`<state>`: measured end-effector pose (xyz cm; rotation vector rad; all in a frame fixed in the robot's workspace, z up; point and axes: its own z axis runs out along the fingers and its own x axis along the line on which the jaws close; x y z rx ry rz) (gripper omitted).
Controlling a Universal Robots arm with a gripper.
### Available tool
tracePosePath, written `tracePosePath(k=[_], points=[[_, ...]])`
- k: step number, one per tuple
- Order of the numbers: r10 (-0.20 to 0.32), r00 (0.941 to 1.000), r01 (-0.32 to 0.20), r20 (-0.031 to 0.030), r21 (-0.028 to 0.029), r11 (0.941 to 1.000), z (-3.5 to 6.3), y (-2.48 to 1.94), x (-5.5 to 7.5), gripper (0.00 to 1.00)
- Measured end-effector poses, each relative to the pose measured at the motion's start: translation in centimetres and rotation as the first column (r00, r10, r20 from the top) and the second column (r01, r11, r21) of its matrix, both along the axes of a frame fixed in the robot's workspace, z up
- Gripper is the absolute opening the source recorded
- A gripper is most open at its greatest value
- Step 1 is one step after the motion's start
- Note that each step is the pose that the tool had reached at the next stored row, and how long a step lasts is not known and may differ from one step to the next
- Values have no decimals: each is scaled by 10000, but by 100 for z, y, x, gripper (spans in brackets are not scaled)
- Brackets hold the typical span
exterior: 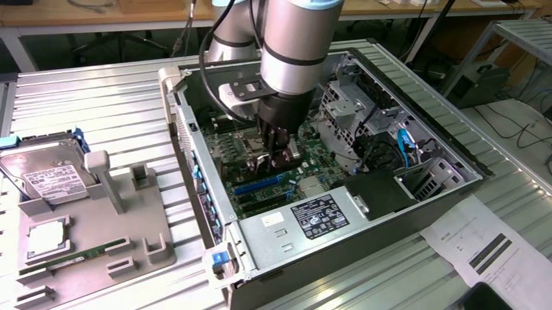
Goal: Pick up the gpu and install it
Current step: 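Insert the gpu into the slot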
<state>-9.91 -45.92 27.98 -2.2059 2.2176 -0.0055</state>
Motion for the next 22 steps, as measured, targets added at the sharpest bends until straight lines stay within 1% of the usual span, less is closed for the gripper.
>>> tracePosePath(k=[2, 6, 10, 15, 19, 22], points=[[1, 10000, -1, -2, -16, 10000, -28, -1, -12, 27], [1, 10000, -1, -1, -24, 10000, -72, 2, -42, 27], [0, 10000, 0, -1, -25, 10000, -95, 13, -67, 27], [1, 10000, -1, -2, -25, 10000, -159, 23, -68, 27], [1, 10000, -1, -1, -24, 10000, -188, 41, -67, 27], [1, 10000, -1, -1, -20, 10000, -205, 45, -70, 27]])
